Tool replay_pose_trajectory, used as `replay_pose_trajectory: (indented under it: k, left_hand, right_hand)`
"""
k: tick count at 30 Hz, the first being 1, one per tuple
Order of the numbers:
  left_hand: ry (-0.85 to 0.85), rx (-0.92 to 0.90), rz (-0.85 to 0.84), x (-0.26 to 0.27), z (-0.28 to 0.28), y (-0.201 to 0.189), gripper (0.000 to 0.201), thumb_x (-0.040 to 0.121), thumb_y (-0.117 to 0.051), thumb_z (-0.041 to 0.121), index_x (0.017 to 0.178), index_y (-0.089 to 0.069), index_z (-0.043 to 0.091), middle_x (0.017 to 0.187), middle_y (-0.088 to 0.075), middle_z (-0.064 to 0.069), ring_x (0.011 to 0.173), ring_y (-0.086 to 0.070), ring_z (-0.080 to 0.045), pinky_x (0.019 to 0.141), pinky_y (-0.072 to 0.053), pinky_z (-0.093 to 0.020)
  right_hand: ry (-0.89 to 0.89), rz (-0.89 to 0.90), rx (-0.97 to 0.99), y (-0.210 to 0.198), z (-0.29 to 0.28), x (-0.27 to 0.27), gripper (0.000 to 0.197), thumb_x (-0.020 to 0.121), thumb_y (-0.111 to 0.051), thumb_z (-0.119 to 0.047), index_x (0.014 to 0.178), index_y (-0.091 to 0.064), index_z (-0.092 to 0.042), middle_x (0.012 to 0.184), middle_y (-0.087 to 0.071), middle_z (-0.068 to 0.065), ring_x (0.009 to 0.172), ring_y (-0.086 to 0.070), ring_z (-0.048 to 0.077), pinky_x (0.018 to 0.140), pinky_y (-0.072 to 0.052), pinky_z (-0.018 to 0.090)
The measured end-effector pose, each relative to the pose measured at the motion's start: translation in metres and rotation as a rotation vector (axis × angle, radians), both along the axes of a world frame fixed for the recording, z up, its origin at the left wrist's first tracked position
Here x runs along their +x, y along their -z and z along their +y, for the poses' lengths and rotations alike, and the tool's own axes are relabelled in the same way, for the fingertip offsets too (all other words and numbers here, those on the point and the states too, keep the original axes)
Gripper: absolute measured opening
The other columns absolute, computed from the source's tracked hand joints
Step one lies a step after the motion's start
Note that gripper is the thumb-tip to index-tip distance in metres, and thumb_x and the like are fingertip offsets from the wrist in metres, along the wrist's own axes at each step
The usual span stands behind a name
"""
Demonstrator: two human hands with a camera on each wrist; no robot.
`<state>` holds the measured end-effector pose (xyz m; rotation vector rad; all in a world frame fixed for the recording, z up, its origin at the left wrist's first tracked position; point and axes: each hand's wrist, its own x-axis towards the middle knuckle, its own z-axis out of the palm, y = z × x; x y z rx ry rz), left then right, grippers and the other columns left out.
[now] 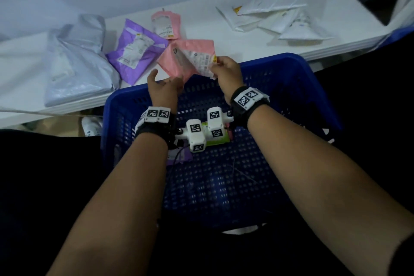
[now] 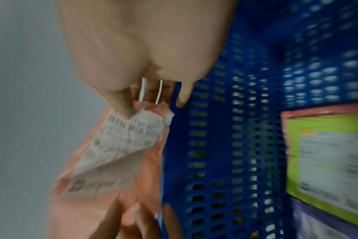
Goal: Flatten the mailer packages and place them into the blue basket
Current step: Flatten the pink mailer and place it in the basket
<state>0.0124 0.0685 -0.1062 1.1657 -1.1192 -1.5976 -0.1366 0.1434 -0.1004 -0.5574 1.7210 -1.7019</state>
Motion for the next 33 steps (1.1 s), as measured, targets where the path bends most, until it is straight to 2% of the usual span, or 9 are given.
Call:
replay_pose_trajectory:
  k: [2,5,8,11,15,19,23,28,33]
  left_hand:
    - [0.029,0.025,-0.079,0.007,0.005,0.005,0.066,0.087,-0.069,0.007,0.144,-0.04,0.018,0.094,-0.064,-0.007,0.082,-0.064,-0.019,0.081,-0.058,-0.036]
    - [0.095,-0.049,-0.248,0.017,0.015,0.011,0.026,0.083,-0.075,0.019,0.109,-0.073,0.014,0.093,-0.074,-0.004,0.078,-0.066,-0.016,0.077,-0.059,-0.037]
    - [0.111,-0.069,-0.282,0.024,0.022,0.021,0.007,0.088,-0.073,0.014,0.091,-0.074,0.008,0.083,-0.071,-0.002,0.072,-0.063,-0.012,0.07,-0.052,-0.025]
    - [0.174,0.056,-0.306,0.023,0.024,0.033,0.009,0.09,-0.07,0.014,0.082,-0.066,0.012,0.083,-0.067,-0.007,0.071,-0.061,-0.019,0.069,-0.054,-0.032]
    - [0.253,0.268,-0.352,0.019,0.036,0.061,0.023,0.09,-0.07,0.015,0.107,-0.062,0.002,0.104,-0.067,-0.015,0.091,-0.067,-0.03,0.078,-0.061,-0.048]
    - [0.199,0.319,-0.525,0.025,0.044,0.11,0.039,0.088,-0.075,0.015,0.124,-0.063,0.005,0.118,-0.067,-0.017,0.099,-0.066,-0.035,0.075,-0.062,-0.047]
    - [0.246,0.308,-0.685,0.029,0.038,0.153,0.034,0.087,-0.074,0.01,0.12,-0.068,0.001,0.12,-0.066,-0.022,0.096,-0.063,-0.03,0.089,-0.056,-0.052]
    - [0.214,0.297,-0.714,0.024,0.018,0.19,0.029,0.091,-0.069,0.006,0.118,-0.067,-0.005,0.116,-0.066,-0.023,0.09,-0.059,-0.028,0.086,-0.054,-0.045]
    - [0.308,0.225,-0.898,0.016,0.003,0.235,0.03,0.092,-0.07,0.018,0.117,-0.067,0.003,0.128,-0.062,-0.015,0.116,-0.058,-0.035,0.103,-0.043,-0.038]
  right_hand:
    - [-0.004,-0.056,0.005,0.008,0.014,0.0,0.009,0.093,-0.06,-0.008,0.086,-0.066,-0.006,0.078,-0.062,0.008,0.067,-0.056,0.015,0.064,-0.047,0.024]
    - [0.005,-0.173,0.019,0.017,0.035,-0.004,0.02,0.094,-0.057,-0.01,0.074,-0.06,-0.007,0.074,-0.062,0.007,0.065,-0.057,0.016,0.059,-0.043,0.023]
    - [0.014,-0.219,0.075,0.034,0.047,-0.011,0.021,0.08,-0.061,-0.018,0.063,-0.051,-0.011,0.07,-0.06,0.008,0.067,-0.061,0.017,0.059,-0.041,0.024]
    - [-0.019,-0.235,0.156,0.064,0.053,-0.018,0.012,0.078,-0.06,-0.02,0.071,-0.055,-0.011,0.086,-0.061,0.017,0.085,-0.061,0.027,0.07,-0.043,0.035]
    - [-0.053,-0.304,0.251,0.093,0.069,-0.016,0.014,0.089,-0.06,-0.007,0.076,-0.063,-0.009,0.09,-0.07,0.017,0.087,-0.067,0.032,0.077,-0.053,0.044]
    - [-0.116,-0.13,0.472,0.123,0.071,-0.015,0.021,0.086,-0.068,-0.001,0.07,-0.06,-0.012,0.085,-0.068,0.014,0.08,-0.064,0.025,0.072,-0.051,0.034]
    - [-0.178,0.021,0.633,0.162,0.062,-0.01,0.021,0.081,-0.071,0.007,0.074,-0.059,-0.009,0.09,-0.064,0.01,0.085,-0.059,0.021,0.074,-0.047,0.03]
    - [-0.167,0.017,0.727,0.213,0.046,-0.004,0.028,0.079,-0.067,0.006,0.071,-0.056,-0.018,0.08,-0.062,0.002,0.086,-0.064,0.025,0.071,-0.054,0.035]
    - [-0.105,0.045,0.734,0.25,0.031,-0.005,0.022,0.079,-0.062,0.006,0.085,-0.058,-0.015,0.088,-0.063,0.006,0.093,-0.065,0.028,0.08,-0.054,0.037]
